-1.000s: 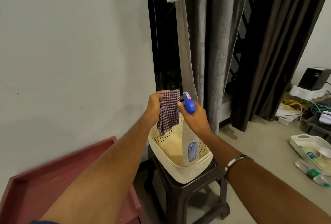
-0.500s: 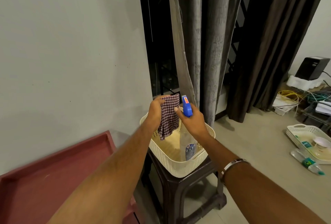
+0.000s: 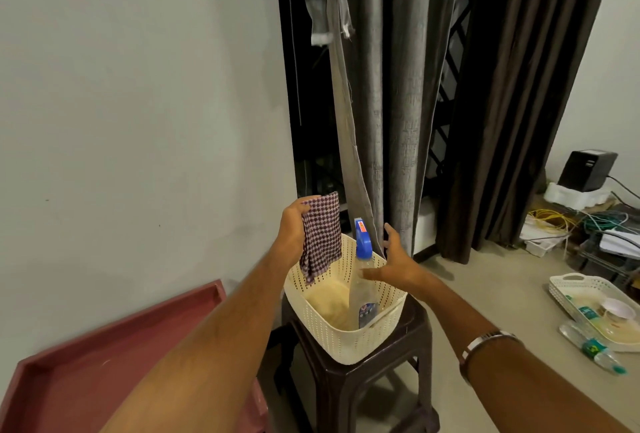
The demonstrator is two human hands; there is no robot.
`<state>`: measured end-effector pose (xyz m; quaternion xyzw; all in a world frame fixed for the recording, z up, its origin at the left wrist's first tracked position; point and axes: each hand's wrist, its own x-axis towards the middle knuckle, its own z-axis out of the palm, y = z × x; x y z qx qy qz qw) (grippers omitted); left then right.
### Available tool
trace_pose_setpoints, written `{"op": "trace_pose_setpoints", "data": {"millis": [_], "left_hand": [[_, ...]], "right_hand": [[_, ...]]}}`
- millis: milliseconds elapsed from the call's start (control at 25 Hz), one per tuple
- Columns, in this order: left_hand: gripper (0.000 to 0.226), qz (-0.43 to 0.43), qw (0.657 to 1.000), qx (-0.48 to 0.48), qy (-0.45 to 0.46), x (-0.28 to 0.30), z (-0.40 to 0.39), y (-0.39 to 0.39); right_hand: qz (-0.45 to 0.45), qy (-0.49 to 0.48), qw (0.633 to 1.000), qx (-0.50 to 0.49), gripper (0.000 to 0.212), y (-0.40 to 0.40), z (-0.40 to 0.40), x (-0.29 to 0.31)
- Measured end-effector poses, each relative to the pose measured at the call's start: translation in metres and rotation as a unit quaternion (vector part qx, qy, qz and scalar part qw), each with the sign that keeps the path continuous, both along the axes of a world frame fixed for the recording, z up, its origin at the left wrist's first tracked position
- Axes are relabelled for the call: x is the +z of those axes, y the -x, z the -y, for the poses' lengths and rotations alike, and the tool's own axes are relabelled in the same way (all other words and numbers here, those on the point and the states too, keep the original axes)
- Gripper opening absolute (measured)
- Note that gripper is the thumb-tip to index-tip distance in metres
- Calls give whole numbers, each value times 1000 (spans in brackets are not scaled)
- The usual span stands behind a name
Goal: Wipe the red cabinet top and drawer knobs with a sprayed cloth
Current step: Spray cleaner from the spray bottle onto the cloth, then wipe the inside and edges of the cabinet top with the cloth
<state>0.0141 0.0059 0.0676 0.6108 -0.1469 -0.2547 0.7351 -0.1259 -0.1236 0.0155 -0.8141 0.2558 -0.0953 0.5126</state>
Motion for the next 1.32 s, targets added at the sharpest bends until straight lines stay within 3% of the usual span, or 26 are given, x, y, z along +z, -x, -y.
{"op": "trace_pose_setpoints", "data": {"millis": [120, 280, 520, 680, 920, 1040, 1200, 1320], "left_hand": [[30, 18, 1000, 4, 12, 21, -18, 6], [30, 25, 999, 8, 33, 53, -46, 22], [33, 23, 998, -1, 54, 90, -103, 49], [33, 1, 998, 2, 59, 94, -141, 65], [34, -37, 998, 33, 27, 70, -194, 61], [29, -54, 997, 49, -8, 44, -215, 52], [28, -2, 995, 80, -66, 8, -241, 34], [23, 78, 969, 115, -202, -32, -260, 30]], "right_hand": [[-25, -5, 998, 52, 100, 21, -11, 28], [79, 52, 995, -24, 87, 30, -29, 67], [153, 101, 982, 35, 70, 24, -86, 98], [172, -4, 982, 77, 70, 15, -131, 98], [180, -80, 976, 97, 23, 5, -185, 75], [178, -160, 964, 113, 22, -6, -204, 52], [170, -257, 944, 120, 26, -24, -229, 15], [160, -289, 936, 123, 28, -35, -248, -15]]}}
